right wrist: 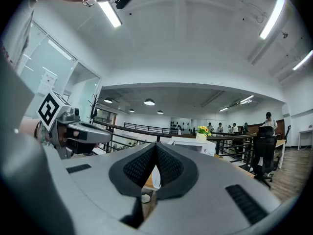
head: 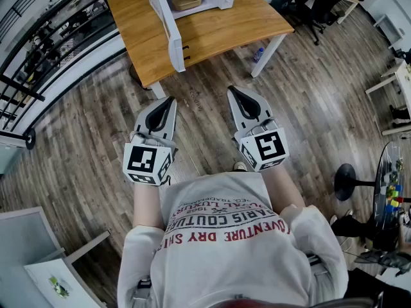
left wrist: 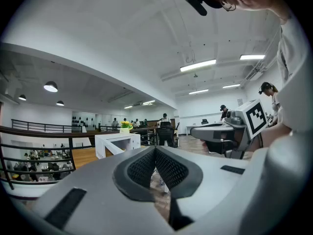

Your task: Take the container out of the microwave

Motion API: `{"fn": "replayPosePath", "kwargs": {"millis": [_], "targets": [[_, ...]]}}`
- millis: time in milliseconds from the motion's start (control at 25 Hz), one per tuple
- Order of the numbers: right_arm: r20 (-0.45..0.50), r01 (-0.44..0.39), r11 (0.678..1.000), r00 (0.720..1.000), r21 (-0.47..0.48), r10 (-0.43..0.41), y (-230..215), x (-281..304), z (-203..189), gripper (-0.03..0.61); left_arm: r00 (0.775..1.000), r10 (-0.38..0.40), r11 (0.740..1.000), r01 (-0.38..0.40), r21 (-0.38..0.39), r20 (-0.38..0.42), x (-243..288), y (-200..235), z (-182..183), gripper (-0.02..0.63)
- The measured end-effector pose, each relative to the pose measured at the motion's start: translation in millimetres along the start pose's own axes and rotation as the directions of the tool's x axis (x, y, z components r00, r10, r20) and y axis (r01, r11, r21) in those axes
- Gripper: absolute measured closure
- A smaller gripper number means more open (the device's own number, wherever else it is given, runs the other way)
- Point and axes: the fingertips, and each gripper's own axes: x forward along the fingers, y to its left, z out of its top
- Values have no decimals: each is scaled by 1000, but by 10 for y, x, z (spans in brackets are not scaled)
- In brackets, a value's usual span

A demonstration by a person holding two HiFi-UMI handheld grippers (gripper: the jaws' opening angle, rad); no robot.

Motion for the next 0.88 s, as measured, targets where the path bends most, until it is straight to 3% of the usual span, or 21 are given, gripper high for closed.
{"fn": "replayPosePath", "kwargs": {"millis": [480,760,800,880], "targets": [[-1,-15,1000,1000,-5,15,74,53,-23,561,1000,-19,1000,19,-13,22,35,65,9,598],[35,58,998,998,37,-59,-120,54,-41,560,999,-30,999,30,-36,13,96,105,-89,598],[43,70,997,997,29,-71,-166,56,-44,542,999,-30,999,31,-39,12,104,111,-102,598],[42,71,997,997,20,-72,-233,69,-71,325,1000,-29,999,29,-46,6,124,122,-129,598]]}}
